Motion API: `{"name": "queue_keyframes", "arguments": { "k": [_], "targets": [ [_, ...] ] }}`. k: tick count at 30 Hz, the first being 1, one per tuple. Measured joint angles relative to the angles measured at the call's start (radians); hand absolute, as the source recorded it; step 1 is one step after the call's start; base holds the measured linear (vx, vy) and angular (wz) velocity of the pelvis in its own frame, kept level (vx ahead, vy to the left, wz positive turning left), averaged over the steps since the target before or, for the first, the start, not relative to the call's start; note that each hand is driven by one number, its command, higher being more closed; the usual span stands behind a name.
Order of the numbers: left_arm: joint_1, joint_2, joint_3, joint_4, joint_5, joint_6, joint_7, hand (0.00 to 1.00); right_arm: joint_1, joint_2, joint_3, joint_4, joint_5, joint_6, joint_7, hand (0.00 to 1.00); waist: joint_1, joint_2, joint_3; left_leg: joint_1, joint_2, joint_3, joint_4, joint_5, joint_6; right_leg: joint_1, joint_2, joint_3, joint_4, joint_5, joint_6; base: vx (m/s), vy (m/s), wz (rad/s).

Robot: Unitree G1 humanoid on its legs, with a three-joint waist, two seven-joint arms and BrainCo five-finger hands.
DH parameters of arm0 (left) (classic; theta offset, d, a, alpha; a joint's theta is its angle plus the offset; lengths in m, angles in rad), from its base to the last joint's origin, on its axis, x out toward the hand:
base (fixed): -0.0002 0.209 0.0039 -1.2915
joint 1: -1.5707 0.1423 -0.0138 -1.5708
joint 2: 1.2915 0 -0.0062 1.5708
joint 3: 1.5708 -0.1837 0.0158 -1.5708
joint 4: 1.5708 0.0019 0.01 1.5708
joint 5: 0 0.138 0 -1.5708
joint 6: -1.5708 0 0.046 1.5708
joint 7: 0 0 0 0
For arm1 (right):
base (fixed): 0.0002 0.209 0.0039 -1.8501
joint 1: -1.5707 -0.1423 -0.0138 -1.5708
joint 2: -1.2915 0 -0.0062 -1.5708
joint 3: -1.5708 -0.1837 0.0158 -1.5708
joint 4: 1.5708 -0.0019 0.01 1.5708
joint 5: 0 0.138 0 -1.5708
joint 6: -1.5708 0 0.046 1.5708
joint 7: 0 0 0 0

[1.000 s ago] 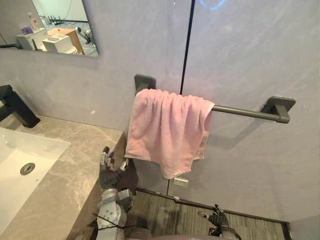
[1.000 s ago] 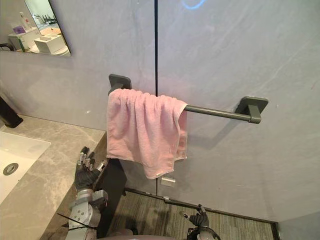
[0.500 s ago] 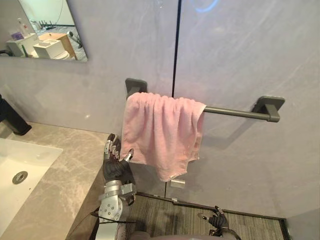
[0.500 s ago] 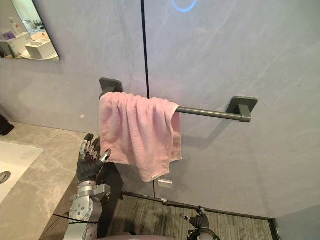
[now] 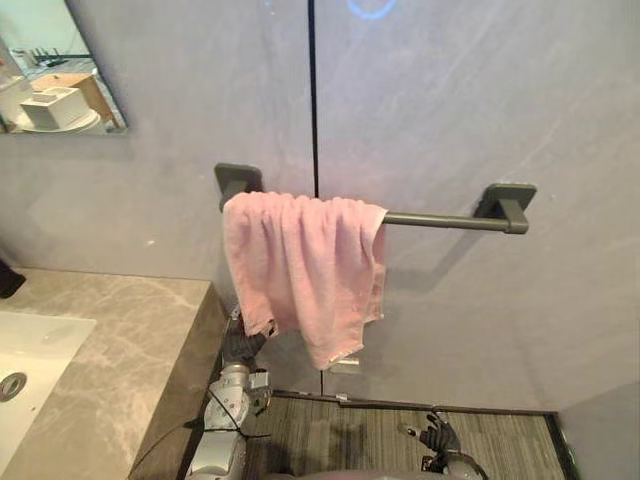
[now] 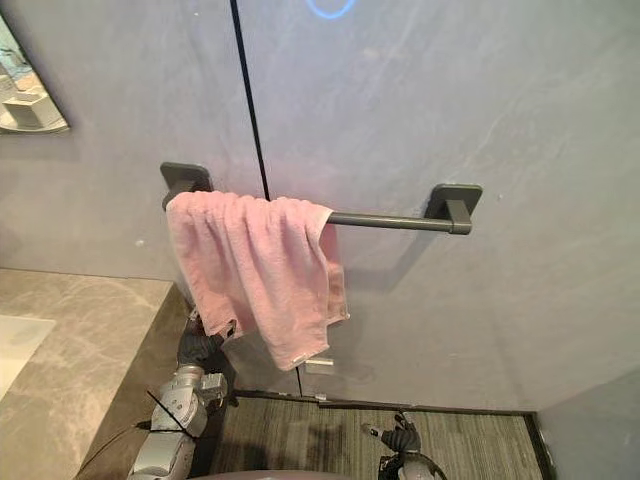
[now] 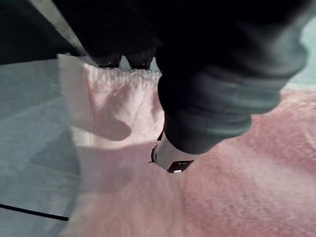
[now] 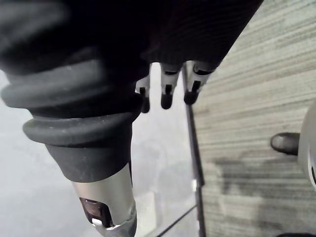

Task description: Organize washtable

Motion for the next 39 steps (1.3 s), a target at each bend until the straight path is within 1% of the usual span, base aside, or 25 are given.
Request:
{"name": "queue_keyframes", "arguments": {
  "k": [3, 6, 8, 9, 12, 16, 17, 20, 22, 25, 30, 32, 37, 39],
  "targets": [
    [-0.002, 0.018, 0.0, 0.011, 0.002, 0.003, -0.002, 1.0, -0.013, -0.012, 0.007, -0.008, -0.001, 0.0, 0.016, 0.0, -0.002, -0.004, 0.004, 0.002, -0.002, -0.002, -0.007, 0.0, 0.001, -0.002, 0.006, 0.02, -0.02, 0.015, 0.0, -0.01, 0.012, -0.18],
    [-0.006, 0.031, 0.004, 0.043, 0.002, 0.005, -0.001, 1.0, -0.01, -0.027, 0.023, -0.062, 0.0, -0.001, 0.018, 0.0, -0.007, -0.004, 0.005, 0.002, -0.006, -0.008, -0.016, 0.002, 0.003, -0.013, 0.006, 0.034, -0.021, 0.019, 0.001, -0.01, 0.01, -0.15],
    [-0.009, 0.036, 0.009, 0.043, 0.002, 0.004, -0.001, 1.0, -0.009, -0.033, 0.024, -0.123, 0.0, -0.001, 0.019, 0.0, -0.01, -0.003, 0.008, 0.001, -0.01, -0.019, -0.021, 0.004, 0.006, -0.019, 0.008, 0.045, -0.028, 0.027, 0.001, -0.01, 0.003, -0.15],
    [-0.013, 0.036, 0.013, 0.043, 0.002, 0.004, -0.001, 1.0, -0.008, -0.035, 0.024, -0.176, 0.0, -0.003, 0.02, 0.0, -0.023, -0.002, 0.009, -0.001, -0.014, -0.033, -0.021, 0.004, 0.006, -0.017, 0.009, 0.047, -0.039, 0.033, 0.004, -0.01, 0.004, -0.05],
    [-0.025, 0.036, 0.017, 0.041, 0.002, 0.004, -0.001, 1.0, 0.003, -0.041, 0.029, -0.345, 0.003, -0.01, 0.024, 0.0, -0.033, 0.002, 0.016, -0.001, -0.016, -0.033, -0.022, 0.004, 0.006, -0.018, 0.008, 0.054, -0.054, 0.041, 0.009, -0.02, 0.009, -0.05],
    [-0.027, 0.045, 0.019, 0.029, 0.002, 0.004, -0.001, 1.0, 0.021, -0.052, 0.036, -0.489, 0.001, -0.017, 0.046, 0.0, -0.046, -0.006, 0.023, -0.002, -0.016, -0.033, -0.022, 0.003, 0.006, -0.018, 0.008, 0.055, -0.058, 0.041, 0.009, 0.0, 0.0, 0.0],
    [-0.027, 0.053, 0.018, 0.024, 0.002, 0.004, -0.001, 1.0, 0.024, -0.052, 0.036, -0.523, -0.001, -0.026, 0.055, 0.0, -0.051, -0.008, 0.026, -0.002, -0.016, -0.033, -0.022, 0.003, 0.006, -0.017, 0.009, 0.057, -0.059, 0.041, 0.009, 0.0, 0.0, 0.0],
    [-0.027, 0.061, 0.018, -0.012, 0.003, 0.004, -0.001, 1.0, 0.041, -0.059, 0.045, -0.608, -0.009, -0.045, 0.063, 0.0, -0.054, -0.009, 0.034, -0.003, -0.016, -0.031, -0.02, 0.002, 0.008, -0.017, 0.009, 0.068, -0.058, 0.042, 0.011, 0.02, 0.0, -0.08],
    [-0.024, 0.059, 0.015, -0.032, 0.003, 0.004, -0.001, 1.0, 0.055, -0.072, 0.062, -0.667, -0.009, -0.051, 0.067, 0.0, -0.053, -0.006, 0.036, -0.004, -0.017, -0.03, -0.01, -0.005, 0.016, -0.018, 0.009, 0.083, -0.057, 0.042, 0.011, 0.0, 0.007, -0.14],
    [-0.025, 0.058, 0.013, -0.064, 0.004, -0.004, -0.001, 1.0, 0.072, -0.086, 0.085, -0.758, -0.009, -0.057, 0.093, 0.0, -0.056, -0.002, 0.038, -0.005, -0.017, -0.03, -0.002, -0.012, 0.018, -0.018, 0.009, 0.088, -0.057, 0.042, 0.012, 0.0, 0.002, -0.06],
    [-0.027, 0.054, 0.011, -0.107, 0.004, -0.007, 0.0, 1.0, 0.069, -0.118, 0.129, -0.849, -0.011, -0.089, 0.112, 0.0, -0.055, 0.0, 0.04, -0.015, -0.017, -0.028, 0.027, -0.031, 0.023, -0.016, 0.008, 0.091, -0.057, 0.043, 0.013, 0.0, 0.0, 0.0],
    [-0.027, 0.054, 0.008, -0.132, 0.004, -0.009, 0.001, 1.0, 0.064, -0.133, 0.155, -0.876, -0.011, -0.092, 0.128, 0.0, -0.055, 0.0, 0.04, -0.017, -0.017, -0.028, 0.029, -0.031, 0.023, -0.017, 0.008, 0.091, -0.057, 0.044, 0.014, 0.0, 0.0, 0.0],
    [-0.042, 0.054, -0.014, -0.163, 0.004, -0.021, 0.001, 1.0, 0.014, -0.173, 0.238, -0.877, -0.006, -0.093, 0.152, 0.0, -0.054, 0.001, 0.041, -0.019, -0.018, -0.029, 0.031, -0.031, 0.023, -0.017, 0.007, 0.09, -0.057, 0.045, 0.016, 0.0, 0.0, 0.0],
    [-0.045, 0.054, -0.03, -0.167, 0.004, -0.025, 0.001, 1.0, -0.014, -0.188, 0.277, -0.877, -0.005, -0.093, 0.173, 0.0, -0.054, 0.001, 0.041, -0.021, -0.018, -0.03, 0.032, -0.031, 0.023, -0.016, 0.007, 0.089, -0.057, 0.045, 0.016, 0.0, 0.0, 0.0]
  ]
}}
